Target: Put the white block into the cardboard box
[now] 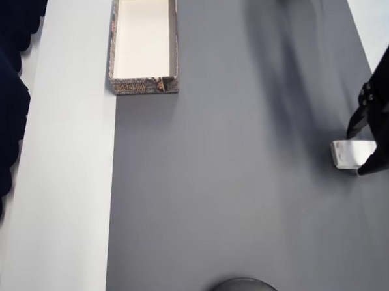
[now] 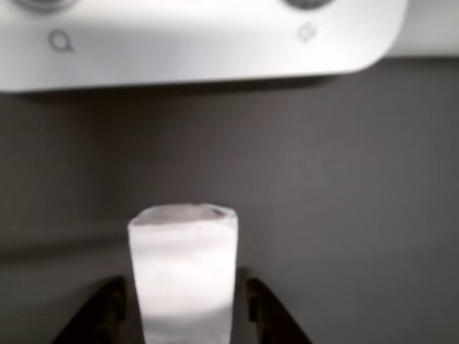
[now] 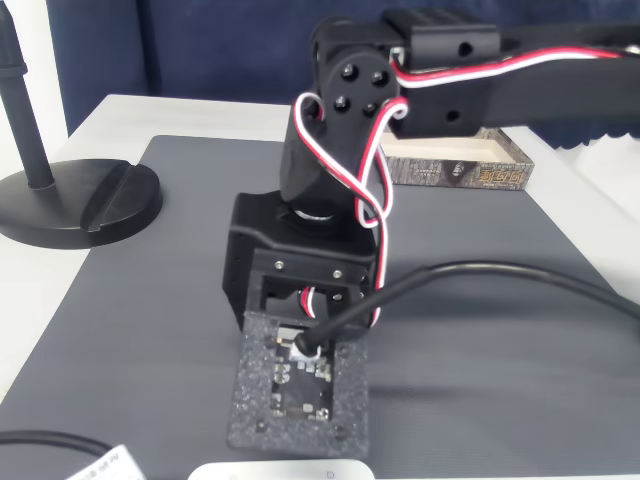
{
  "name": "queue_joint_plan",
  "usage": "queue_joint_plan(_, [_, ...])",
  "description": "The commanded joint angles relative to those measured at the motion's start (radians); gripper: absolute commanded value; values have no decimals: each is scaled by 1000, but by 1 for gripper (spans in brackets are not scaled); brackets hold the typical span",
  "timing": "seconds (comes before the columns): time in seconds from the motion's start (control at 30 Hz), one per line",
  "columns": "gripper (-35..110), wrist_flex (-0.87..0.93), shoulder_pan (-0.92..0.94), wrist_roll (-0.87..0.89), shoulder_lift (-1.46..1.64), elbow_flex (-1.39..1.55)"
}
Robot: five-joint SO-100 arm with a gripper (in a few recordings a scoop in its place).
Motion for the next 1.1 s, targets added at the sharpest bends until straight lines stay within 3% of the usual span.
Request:
queue_joint_plan(0.0, [21, -6, 0, 14, 12, -61])
queue_joint_plan(0.7, [15, 25, 0, 12, 8, -64])
queue_joint_plan(1.07, [2, 60, 0, -17, 5, -64])
